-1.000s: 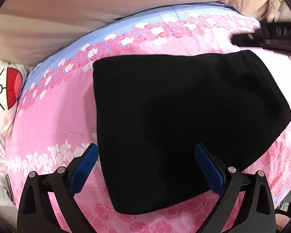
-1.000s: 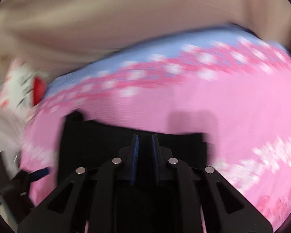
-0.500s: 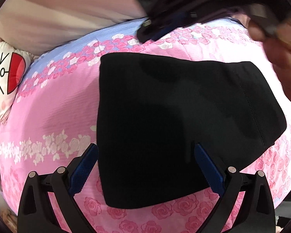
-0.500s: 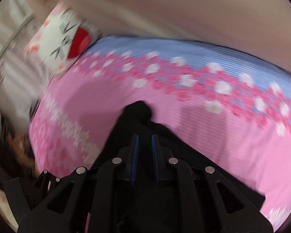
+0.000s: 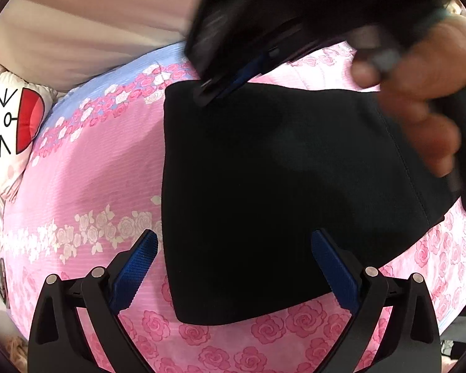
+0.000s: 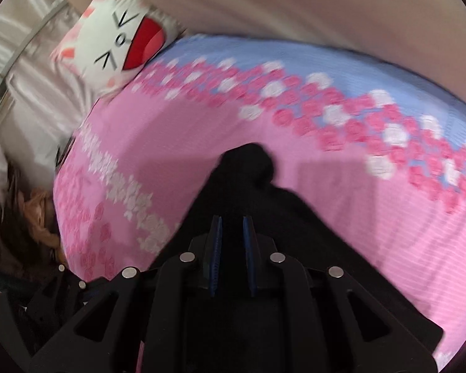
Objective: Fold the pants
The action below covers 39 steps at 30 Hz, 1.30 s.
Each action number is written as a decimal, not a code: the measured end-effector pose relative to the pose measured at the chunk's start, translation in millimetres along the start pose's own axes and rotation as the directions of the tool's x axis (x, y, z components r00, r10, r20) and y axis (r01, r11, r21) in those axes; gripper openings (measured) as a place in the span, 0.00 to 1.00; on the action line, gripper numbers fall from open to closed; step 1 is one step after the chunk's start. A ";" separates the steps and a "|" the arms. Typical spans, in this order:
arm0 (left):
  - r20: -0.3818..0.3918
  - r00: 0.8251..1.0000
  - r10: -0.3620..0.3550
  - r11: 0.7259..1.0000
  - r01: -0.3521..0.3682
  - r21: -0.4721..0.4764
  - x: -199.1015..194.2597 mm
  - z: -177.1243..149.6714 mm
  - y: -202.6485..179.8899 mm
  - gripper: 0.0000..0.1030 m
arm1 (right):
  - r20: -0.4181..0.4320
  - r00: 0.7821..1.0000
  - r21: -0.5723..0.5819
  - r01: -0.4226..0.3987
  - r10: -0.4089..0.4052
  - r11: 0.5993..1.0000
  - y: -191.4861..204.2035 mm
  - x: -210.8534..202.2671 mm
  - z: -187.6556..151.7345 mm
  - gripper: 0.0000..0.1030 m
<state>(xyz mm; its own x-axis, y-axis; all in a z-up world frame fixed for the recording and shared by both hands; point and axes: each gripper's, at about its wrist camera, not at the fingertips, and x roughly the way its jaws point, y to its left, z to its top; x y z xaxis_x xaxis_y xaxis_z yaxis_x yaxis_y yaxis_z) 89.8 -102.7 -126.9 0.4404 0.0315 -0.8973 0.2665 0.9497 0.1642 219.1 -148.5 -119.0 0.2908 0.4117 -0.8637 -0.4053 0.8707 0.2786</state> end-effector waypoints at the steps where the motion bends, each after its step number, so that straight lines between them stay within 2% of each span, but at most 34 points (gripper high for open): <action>1: -0.004 1.000 -0.001 1.000 0.001 0.000 0.1 -0.3 -1.0 0.95 | -0.005 1.000 -0.003 0.021 -0.021 1.000 -1.7 8.7 2.4 0.11; 4: -0.021 1.000 0.003 1.000 -0.003 0.012 2.1 -0.8 -4.0 0.95 | -0.042 0.997 0.132 0.076 -0.071 0.988 -32.2 36.5 8.0 0.11; 5: -0.022 1.000 0.003 1.000 -0.003 0.017 2.3 -0.7 -4.4 0.95 | -0.027 0.999 0.187 0.049 -0.045 0.981 -37.9 32.4 8.5 0.11; 8: -0.006 1.000 0.009 0.999 -0.009 0.037 -2.3 -1.5 -7.5 0.95 | 0.120 0.993 0.213 -0.037 0.012 0.976 -25.6 -11.4 3.7 0.17; 9: -0.001 1.000 0.007 0.999 -0.007 0.042 -3.3 -1.7 -8.7 0.95 | 0.136 0.990 0.204 -0.055 0.027 0.977 -20.7 -18.0 1.1 0.17; 11: -0.004 1.000 0.004 0.999 -0.004 0.054 -3.0 -2.5 -11.7 0.95 | 0.076 0.997 0.160 -0.043 0.031 0.986 -11.1 -6.2 0.3 0.17; 13: -0.019 1.000 0.000 0.998 0.002 0.060 -0.6 -1.2 -14.7 0.95 | -0.020 0.999 0.120 0.027 -0.025 0.992 -14.1 22.9 -1.4 0.14; 15: -0.027 1.000 0.003 0.998 -0.001 0.066 0.0 1.6 -19.0 0.95 | 0.004 0.999 0.203 0.045 -0.047 0.978 -34.6 24.2 -5.1 0.13; 16: -0.022 1.000 0.009 0.997 -0.008 0.072 -1.5 1.8 -21.6 0.95 | 0.059 0.995 0.296 0.057 -0.078 0.953 -48.9 4.5 -9.8 0.13; 18: -0.004 1.000 0.012 0.997 -0.012 0.078 -4.2 5.9 -21.8 0.95 | 0.141 0.979 0.353 0.087 -0.144 0.932 -59.0 -33.3 -25.5 0.18; 19: 0.001 1.000 0.013 0.997 -0.013 0.080 -5.0 6.4 -22.1 0.95 | 0.183 0.968 0.371 0.093 -0.171 0.924 -65.1 -58.5 -43.8 0.18; 21: 0.000 1.000 0.010 0.996 -0.010 0.084 -4.7 7.5 -21.5 0.95 | 0.201 0.953 0.432 0.123 -0.229 0.894 -77.8 -96.0 -87.1 0.20; 23: -0.012 1.000 0.006 0.996 -0.005 0.089 -0.5 9.2 -21.8 0.95 | 0.174 0.932 0.508 0.191 -0.317 0.840 -96.1 -121.2 -126.7 0.45; 24: -0.017 1.000 0.004 0.996 -0.003 0.091 1.2 9.7 -23.5 0.95 | 0.162 0.913 0.559 0.227 -0.373 0.798 -104.8 -136.0 -149.7 0.59; 25: -0.020 1.000 0.002 0.996 0.000 0.094 3.2 11.1 -26.0 0.95 | 0.168 0.910 0.584 0.218 -0.380 0.782 -110.2 -143.6 -161.1 0.60; 28: -0.018 1.000 -0.007 0.995 0.008 0.099 4.8 14.5 -29.3 0.95 | 0.158 0.922 0.631 0.181 -0.353 0.754 -121.8 -148.5 -190.9 0.60; 33: -0.015 1.000 -0.019 0.992 0.021 0.121 5.8 23.9 -37.9 0.95 | 0.113 0.938 0.598 0.199 -0.327 0.777 -110.7 -122.4 -195.9 0.58; 34: -0.011 1.000 -0.018 0.992 0.019 0.125 4.9 24.9 -39.9 0.95 | 0.106 0.944 0.596 0.192 -0.313 0.780 -108.1 -116.4 -197.7 0.47; 35: -0.007 1.000 -0.016 0.991 0.017 0.129 4.6 26.8 -41.5 0.95 | 0.098 0.949 0.593 0.185 -0.299 0.784 -107.9 -110.9 -197.7 0.40; 36: -0.006 1.000 -0.014 0.991 0.015 0.132 3.9 27.6 -43.2 0.95 | 0.095 0.952 0.588 0.183 -0.292 0.788 -106.6 -108.3 -198.9 0.26; 37: -0.004 1.000 -0.014 0.991 0.014 0.134 3.1 28.4 -43.9 0.95 | 0.093 0.945 0.577 0.205 -0.313 0.790 -102.2 -107.2 -198.8 0.21; 38: -0.001 1.000 -0.012 0.991 0.012 0.137 2.2 28.5 -46.1 0.95 | 0.092 0.942 0.568 0.217 -0.323 0.794 -99.0 -108.7 -198.6 0.20; 39: 0.000 1.000 -0.007 0.990 0.007 0.139 1.8 28.8 -46.5 0.95 | 0.092 0.940 0.565 0.223 -0.329 0.794 -97.6 -112.0 -198.7 0.12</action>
<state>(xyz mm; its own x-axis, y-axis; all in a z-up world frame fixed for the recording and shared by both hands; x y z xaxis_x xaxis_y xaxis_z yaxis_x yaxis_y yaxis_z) 102.9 -155.7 -124.4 0.4382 0.0253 -0.8985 0.3863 0.8973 0.2136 53.8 -333.0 -132.9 0.4861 0.1253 -0.8649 0.2325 0.9355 0.2662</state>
